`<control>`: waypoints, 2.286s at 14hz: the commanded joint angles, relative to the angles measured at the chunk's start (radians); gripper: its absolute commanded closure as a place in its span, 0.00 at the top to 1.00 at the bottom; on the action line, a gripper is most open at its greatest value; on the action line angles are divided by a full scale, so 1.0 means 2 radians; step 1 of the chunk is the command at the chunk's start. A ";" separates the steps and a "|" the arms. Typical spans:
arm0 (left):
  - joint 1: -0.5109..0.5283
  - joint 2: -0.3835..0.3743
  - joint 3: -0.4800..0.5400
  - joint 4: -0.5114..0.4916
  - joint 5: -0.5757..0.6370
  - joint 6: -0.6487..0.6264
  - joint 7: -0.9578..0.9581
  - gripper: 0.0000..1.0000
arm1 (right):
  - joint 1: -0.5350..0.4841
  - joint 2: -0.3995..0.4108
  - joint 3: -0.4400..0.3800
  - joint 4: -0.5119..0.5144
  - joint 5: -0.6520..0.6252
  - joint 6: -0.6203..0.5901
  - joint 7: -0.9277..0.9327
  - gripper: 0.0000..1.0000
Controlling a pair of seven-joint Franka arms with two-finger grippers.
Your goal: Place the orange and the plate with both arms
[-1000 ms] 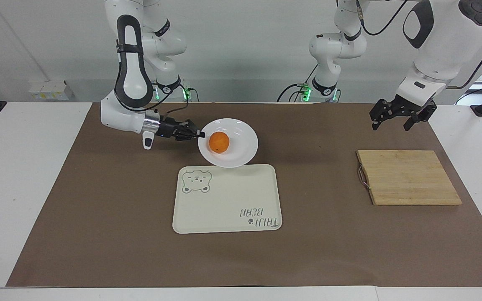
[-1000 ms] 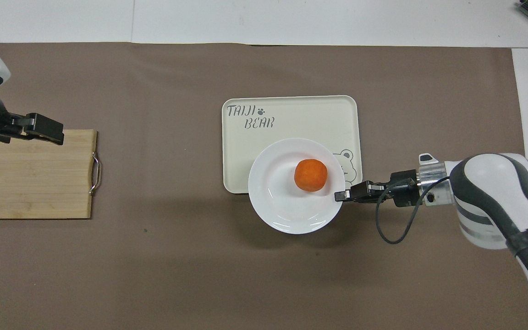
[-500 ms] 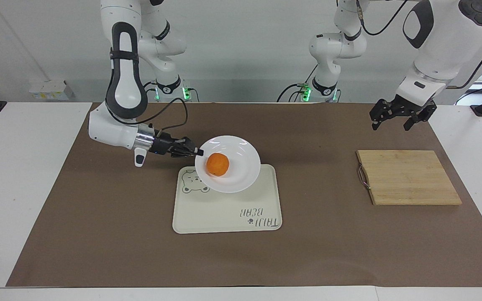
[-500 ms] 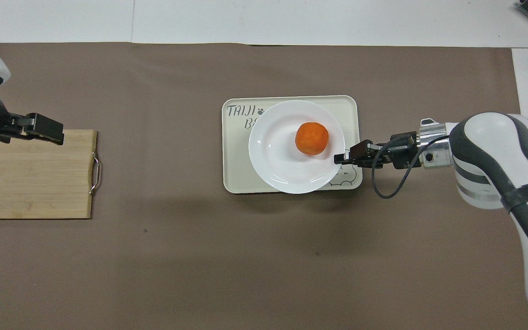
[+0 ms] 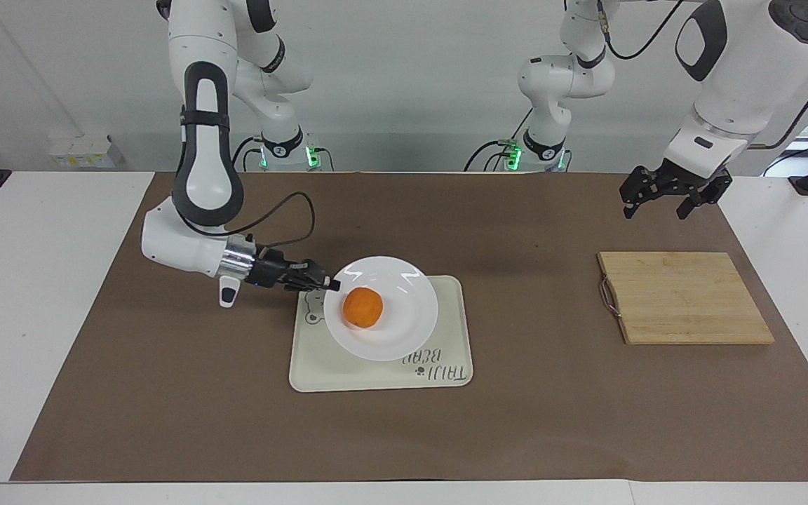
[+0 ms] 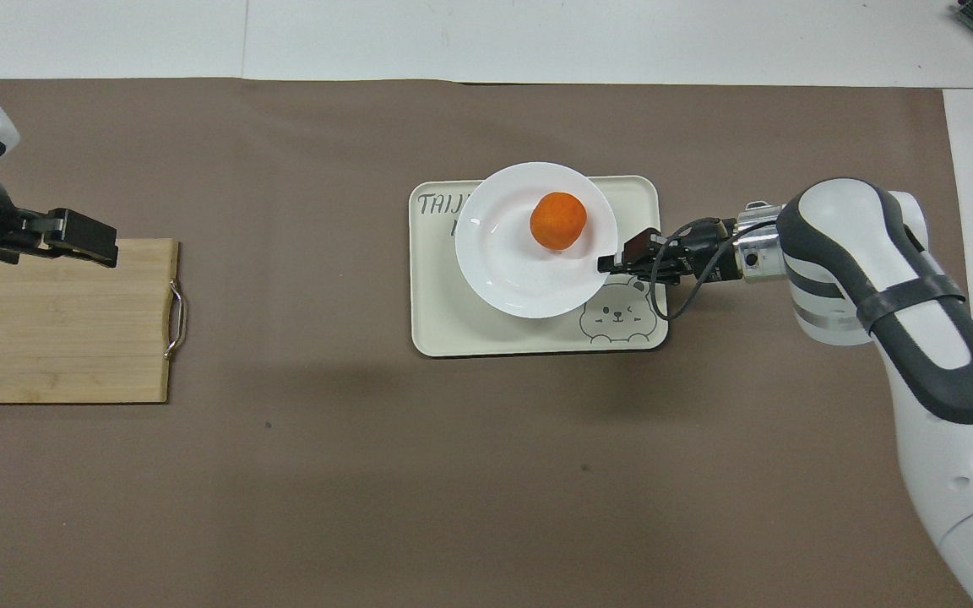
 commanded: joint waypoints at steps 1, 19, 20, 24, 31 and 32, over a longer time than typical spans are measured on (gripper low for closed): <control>-0.006 -0.003 0.006 0.005 0.008 -0.010 0.001 1.00 | 0.007 0.000 0.001 -0.010 0.010 0.001 -0.018 0.00; -0.006 -0.003 0.006 0.005 0.008 -0.010 0.001 1.00 | 0.009 -0.015 -0.004 0.050 -0.192 0.003 0.070 1.00; -0.006 -0.003 0.006 0.005 0.008 -0.010 0.001 1.00 | 0.009 -0.026 -0.004 0.055 -0.221 0.011 0.088 1.00; -0.006 -0.003 0.006 0.005 0.008 -0.010 0.001 1.00 | 0.017 -0.079 -0.002 0.056 -0.392 0.048 0.161 1.00; -0.006 -0.003 0.006 0.005 0.008 -0.010 0.001 1.00 | 0.005 -0.174 -0.008 0.056 -0.560 -0.015 0.237 1.00; -0.006 -0.003 0.006 0.005 0.008 -0.010 0.001 1.00 | -0.002 -0.191 -0.008 0.056 -0.570 -0.023 0.237 1.00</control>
